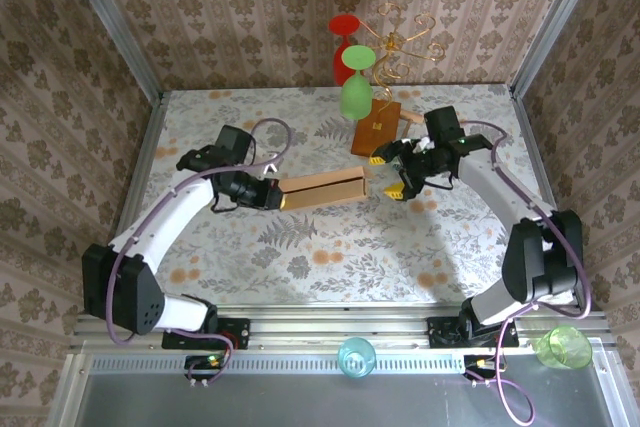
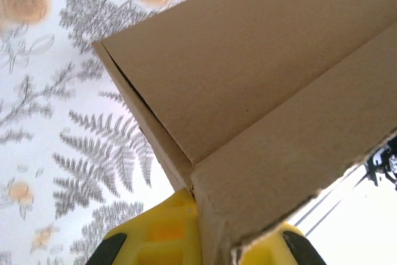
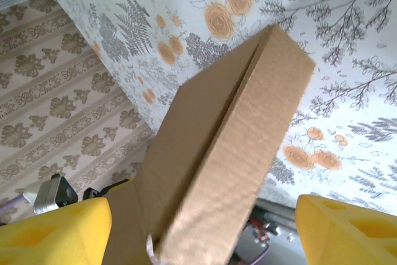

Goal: Fold the paper box

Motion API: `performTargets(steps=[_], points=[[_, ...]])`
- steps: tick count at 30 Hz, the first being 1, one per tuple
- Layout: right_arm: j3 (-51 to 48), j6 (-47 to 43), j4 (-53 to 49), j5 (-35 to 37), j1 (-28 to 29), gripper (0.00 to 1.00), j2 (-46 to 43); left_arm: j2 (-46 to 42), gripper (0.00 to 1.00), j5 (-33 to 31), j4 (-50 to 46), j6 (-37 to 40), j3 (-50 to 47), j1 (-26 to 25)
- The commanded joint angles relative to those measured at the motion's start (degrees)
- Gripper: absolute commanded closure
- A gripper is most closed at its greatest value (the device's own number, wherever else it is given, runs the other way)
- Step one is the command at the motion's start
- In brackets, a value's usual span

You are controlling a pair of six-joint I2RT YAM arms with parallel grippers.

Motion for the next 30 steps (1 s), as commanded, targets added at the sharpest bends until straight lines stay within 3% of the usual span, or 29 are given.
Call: performTargets(steps=[1, 7, 15, 22, 30], points=[[2.0, -12.9, -4.4, 7.6, 0.9, 0.25, -3.6, 2.1, 0.96, 1.8, -12.6, -1.3, 4.2, 1.0], [4.3, -30.2, -7.3, 16.7, 8.3, 0.32, -4.7, 6.9, 0.97, 1.1, -22.2, -1.2, 9.3, 1.3], [7.9, -43.8, -8.1, 18.8, 12.9, 0.43, 1.8, 13.6, 0.98, -0.7, -24.1, 1.8, 12.5, 2.2], [12.3, -49.2, -11.3, 21.4, 13.8, 0.51, 6.1, 17.2, 0.98, -1.2, -24.3, 2.8, 15.5, 2.6], [15.8, -50.2, -12.6, 22.2, 15.6, 0.73, 8.6, 18.7, 0.97, -1.4, -23.8, 3.0, 16.9, 2.8]])
